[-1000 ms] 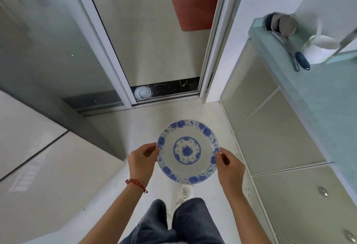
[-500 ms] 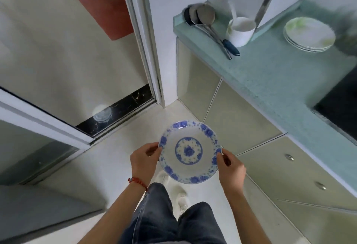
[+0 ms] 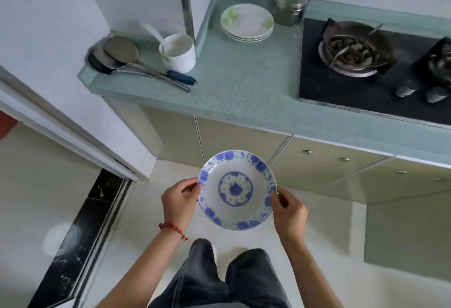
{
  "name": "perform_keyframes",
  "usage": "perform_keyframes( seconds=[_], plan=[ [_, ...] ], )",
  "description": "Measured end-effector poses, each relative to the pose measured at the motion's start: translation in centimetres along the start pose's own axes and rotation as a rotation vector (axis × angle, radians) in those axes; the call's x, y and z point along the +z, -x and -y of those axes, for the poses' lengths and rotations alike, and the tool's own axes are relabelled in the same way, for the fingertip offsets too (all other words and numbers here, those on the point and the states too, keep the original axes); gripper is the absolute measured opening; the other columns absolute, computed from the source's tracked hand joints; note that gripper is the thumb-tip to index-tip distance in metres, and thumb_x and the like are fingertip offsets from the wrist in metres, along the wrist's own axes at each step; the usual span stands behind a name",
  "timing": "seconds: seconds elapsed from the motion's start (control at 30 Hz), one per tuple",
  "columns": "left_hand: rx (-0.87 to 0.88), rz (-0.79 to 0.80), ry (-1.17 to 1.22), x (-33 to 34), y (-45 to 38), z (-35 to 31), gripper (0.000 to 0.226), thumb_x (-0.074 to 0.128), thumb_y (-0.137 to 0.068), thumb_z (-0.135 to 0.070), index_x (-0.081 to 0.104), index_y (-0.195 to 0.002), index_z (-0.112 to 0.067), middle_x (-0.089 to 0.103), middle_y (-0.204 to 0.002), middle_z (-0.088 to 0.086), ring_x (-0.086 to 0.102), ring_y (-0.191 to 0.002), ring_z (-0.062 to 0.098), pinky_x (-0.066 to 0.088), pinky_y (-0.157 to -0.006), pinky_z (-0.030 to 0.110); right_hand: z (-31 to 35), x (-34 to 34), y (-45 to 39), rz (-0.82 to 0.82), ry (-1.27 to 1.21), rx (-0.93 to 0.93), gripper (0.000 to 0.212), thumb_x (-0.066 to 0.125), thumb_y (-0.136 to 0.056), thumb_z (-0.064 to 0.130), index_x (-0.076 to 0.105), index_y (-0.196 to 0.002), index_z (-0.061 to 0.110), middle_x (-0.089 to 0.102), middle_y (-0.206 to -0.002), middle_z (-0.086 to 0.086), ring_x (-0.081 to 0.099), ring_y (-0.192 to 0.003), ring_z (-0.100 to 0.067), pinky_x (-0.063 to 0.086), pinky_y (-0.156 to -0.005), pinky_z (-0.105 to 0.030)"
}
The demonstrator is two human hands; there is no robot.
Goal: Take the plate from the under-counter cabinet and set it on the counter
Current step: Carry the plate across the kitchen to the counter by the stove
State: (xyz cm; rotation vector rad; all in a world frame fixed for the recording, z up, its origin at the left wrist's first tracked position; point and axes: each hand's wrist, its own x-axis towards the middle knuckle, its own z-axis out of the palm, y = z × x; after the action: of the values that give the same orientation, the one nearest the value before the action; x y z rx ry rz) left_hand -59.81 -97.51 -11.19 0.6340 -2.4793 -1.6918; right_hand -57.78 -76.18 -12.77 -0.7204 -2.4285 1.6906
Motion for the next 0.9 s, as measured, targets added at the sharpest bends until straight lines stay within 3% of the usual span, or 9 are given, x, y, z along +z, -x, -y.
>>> perform_keyframes(
  seconds=[0.2, 0.27, 0.37, 0.57, 0.73, 0.8, 0.9],
  plan=[
    [0.018, 0.061, -0.011, 1.6, -3.7, -1.0, 0.013, 0.069, -0.074, -0.003, 0.071, -0.087, -0.005, 0.073, -0.08, 0.01, 0.067, -0.071, 0.021, 0.057, -0.067, 0.034, 0.3, 0.7, -2.5, -0.065, 0.038, -0.003, 0.012, 0.056, -0.081, 0.005, 0.062, -0.07, 0.009, 0.061, -0.061, -0.023, 0.036, -0.05, -0.008, 0.029, -0.043, -0.014],
    [0.015, 0.066, -0.015, 2.4, -5.1, -1.5, 0.014, 0.069, -0.074, -0.003, 0.07, -0.088, -0.004, 0.072, -0.08, 0.01, 0.067, -0.072, 0.022, 0.057, -0.071, 0.036, 0.5, 1.1, -4.2, -0.068, 0.025, 0.004, 0.015, 0.056, -0.081, 0.006, 0.063, -0.069, 0.013, 0.062, -0.058, -0.014, 0.038, -0.05, -0.007, 0.029, -0.042, -0.013],
    [0.028, 0.039, -0.012, 3.9, -7.7, -2.4, 0.014, 0.069, -0.074, -0.002, 0.07, -0.088, -0.003, 0.072, -0.081, 0.012, 0.066, -0.069, 0.022, 0.057, -0.067, 0.033, 1.2, 1.7, -7.4, -0.07, 0.021, 0.002, 0.031, 0.057, -0.081, 0.008, 0.064, -0.064, 0.033, 0.055, -0.047, 0.003, 0.04, -0.045, -0.004, 0.032, -0.042, -0.013],
    [0.021, -0.002, 0.035, 8.2, -13.6, -5.2, 0.014, 0.068, -0.075, -0.002, 0.07, -0.089, -0.002, 0.072, -0.083, 0.009, 0.066, -0.071, 0.022, 0.057, -0.066, 0.03, 3.3, 2.3, -16.0, -0.046, 0.049, -0.057, 0.019, 0.057, -0.082, 0.009, 0.064, -0.067, 0.017, 0.052, -0.044, 0.012, 0.039, -0.043, -0.004, 0.029, -0.04, -0.011],
    [-0.008, -0.025, 0.082, 11.7, -17.6, -7.7, 0.014, 0.069, -0.075, -0.002, 0.07, -0.089, -0.003, 0.07, -0.082, 0.005, 0.065, -0.07, 0.014, 0.054, -0.06, 0.014, 5.3, 1.8, -22.2, 0.008, 0.062, -0.076, 0.031, 0.057, -0.083, 0.012, 0.056, -0.058, 0.031, 0.045, -0.042, 0.012, 0.032, -0.04, -0.005, 0.023, -0.038, -0.013],
    [-0.01, -0.035, 0.084, 12.9, -19.1, -8.6, 0.015, 0.069, -0.074, -0.001, 0.07, -0.089, -0.002, 0.069, -0.081, 0.004, 0.064, -0.07, 0.009, 0.049, -0.056, 0.005, 5.7, 1.8, -24.3, 0.031, 0.083, -0.083, 0.023, 0.057, -0.083, 0.012, 0.059, -0.061, 0.019, 0.039, -0.041, 0.007, 0.029, -0.04, -0.006, 0.02, -0.038, -0.014],
    [-0.011, -0.052, 0.061, 14.1, -21.3, -9.4, 0.015, 0.07, -0.073, -0.002, 0.07, -0.088, -0.003, 0.069, -0.079, 0.004, 0.064, -0.067, 0.009, 0.048, -0.055, 0.003, 6.3, 2.3, -26.7, 0.039, 0.121, -0.087, 0.017, 0.056, -0.083, 0.013, 0.061, -0.067, 0.009, 0.037, -0.046, 0.004, 0.028, -0.042, -0.008, 0.02, -0.039, -0.017]
  ],
)
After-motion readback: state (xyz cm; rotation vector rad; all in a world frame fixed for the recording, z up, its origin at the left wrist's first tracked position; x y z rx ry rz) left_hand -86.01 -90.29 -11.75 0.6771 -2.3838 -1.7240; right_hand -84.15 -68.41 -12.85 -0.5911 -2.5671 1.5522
